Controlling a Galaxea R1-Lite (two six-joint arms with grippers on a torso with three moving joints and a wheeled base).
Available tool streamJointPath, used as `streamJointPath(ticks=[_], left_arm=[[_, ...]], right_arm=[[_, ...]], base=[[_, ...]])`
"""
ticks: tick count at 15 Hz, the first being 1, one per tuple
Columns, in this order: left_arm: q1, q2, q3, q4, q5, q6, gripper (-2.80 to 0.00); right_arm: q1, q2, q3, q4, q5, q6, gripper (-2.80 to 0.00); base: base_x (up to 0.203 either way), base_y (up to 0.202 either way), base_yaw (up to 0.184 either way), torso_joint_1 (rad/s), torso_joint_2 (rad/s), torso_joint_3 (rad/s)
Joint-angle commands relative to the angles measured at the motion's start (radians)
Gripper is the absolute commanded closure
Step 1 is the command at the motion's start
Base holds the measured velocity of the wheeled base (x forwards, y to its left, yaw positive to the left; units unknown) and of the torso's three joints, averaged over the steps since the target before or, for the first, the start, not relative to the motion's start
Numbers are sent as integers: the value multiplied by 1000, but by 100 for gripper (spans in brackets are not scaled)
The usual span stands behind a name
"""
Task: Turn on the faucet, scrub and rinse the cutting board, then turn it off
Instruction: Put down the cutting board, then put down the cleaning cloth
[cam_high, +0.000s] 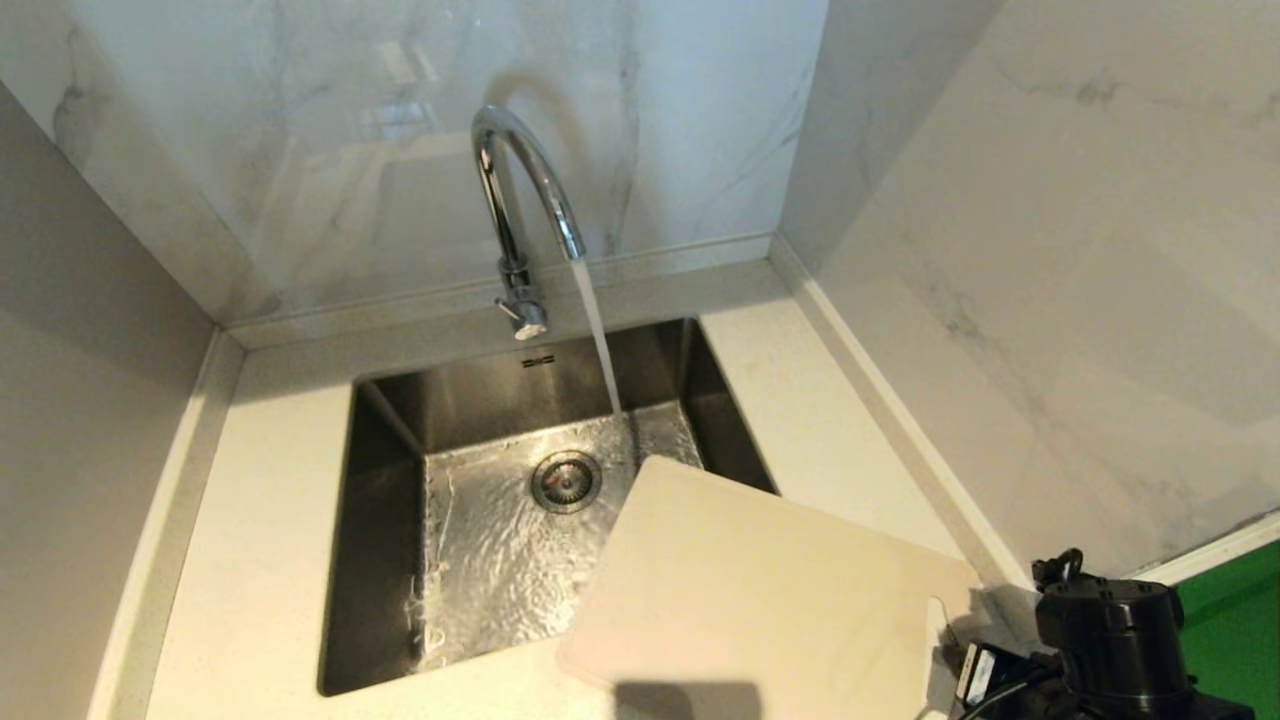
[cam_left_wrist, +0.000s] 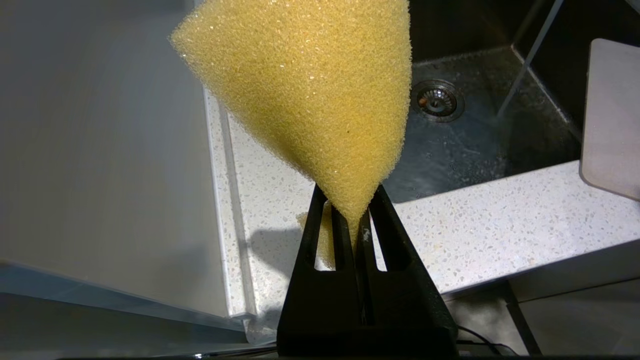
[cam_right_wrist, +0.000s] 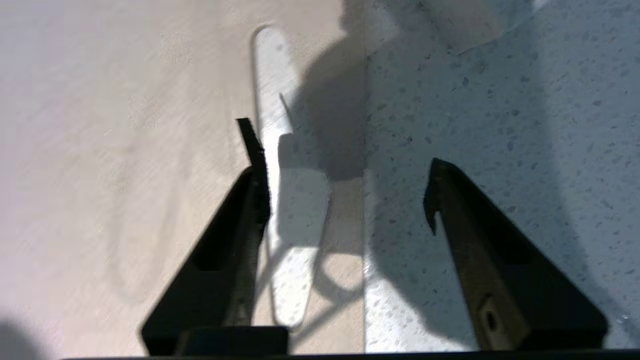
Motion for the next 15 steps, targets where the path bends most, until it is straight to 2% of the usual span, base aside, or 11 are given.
streamJointPath(ticks=[1,3,8,9,13,15], left_arm=[[0,2,2,0,1,0,0],[0,2,1,0,1,0,0],[0,2,1,0,1,0,0],[0,2,2,0,1,0,0],[0,2,2,0,1,0,0],[0,2,2,0,1,0,0]], right_arm=[[2,-65,13,-4,49,-8,-280],[2,-118,17,1,88,-14,-280],[2,-256,24,49,86,-29,-280],[2,-305,29,71,81,-51,0],[2,-564,1,282,33,-146,0],[1,-712,-63,447,21,-181,0]], base=[[0,0,0,0,0,0],[0,0,0,0,0,0],[0,0,0,0,0,0],[0,0,0,0,0,0],[0,0,0,0,0,0],[0,0,0,0,0,0]])
